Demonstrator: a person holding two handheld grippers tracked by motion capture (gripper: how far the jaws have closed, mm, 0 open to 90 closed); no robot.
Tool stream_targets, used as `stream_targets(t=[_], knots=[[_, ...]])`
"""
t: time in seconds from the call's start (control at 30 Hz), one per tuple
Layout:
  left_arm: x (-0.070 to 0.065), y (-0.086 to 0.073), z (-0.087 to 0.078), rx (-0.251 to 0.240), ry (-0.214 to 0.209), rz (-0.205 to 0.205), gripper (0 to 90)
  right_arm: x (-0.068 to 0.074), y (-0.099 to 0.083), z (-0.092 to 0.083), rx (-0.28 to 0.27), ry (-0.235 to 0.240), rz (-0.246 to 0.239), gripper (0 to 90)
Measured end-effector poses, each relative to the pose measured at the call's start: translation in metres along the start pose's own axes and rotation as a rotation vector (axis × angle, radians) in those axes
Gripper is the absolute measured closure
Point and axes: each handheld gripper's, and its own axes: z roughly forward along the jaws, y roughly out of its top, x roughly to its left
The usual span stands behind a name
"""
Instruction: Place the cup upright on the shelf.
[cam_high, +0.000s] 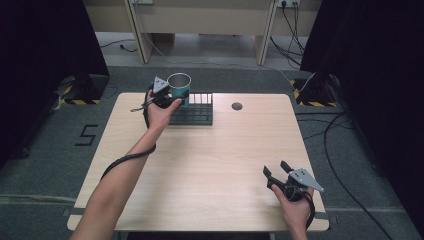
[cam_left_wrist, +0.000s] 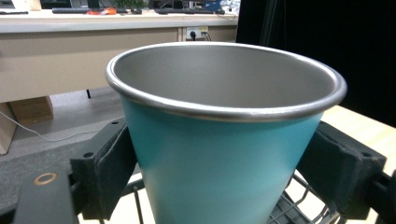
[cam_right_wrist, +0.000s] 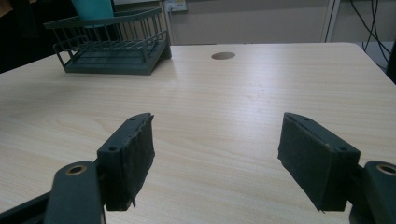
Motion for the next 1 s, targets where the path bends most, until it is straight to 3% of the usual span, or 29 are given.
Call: stream_targets(t=[0.27,0.5,0.8,1.0], knots=[[-0.003,-0.01,0.005,0.043,-0.001,0.006,15.0,0.0,0.0,0.0,0.0,0.0,-0.003,27.3],[0.0,-0.023,0.008,0.082,0.008,-0.018,14.8,0.0,0.0,0.0,-0.002,-0.001,-0.008,27.4],[0.0,-0.024,0.006,0.118,0.011,-0.013,14.2,0.001,0.0,0.0,0.0,0.003,-0.001,27.4],[0.001,-0.028,-0.002,0.111,0.016,-0.027,14.2,0.001,0.0,0.0,0.003,0.005,-0.005,27.2]])
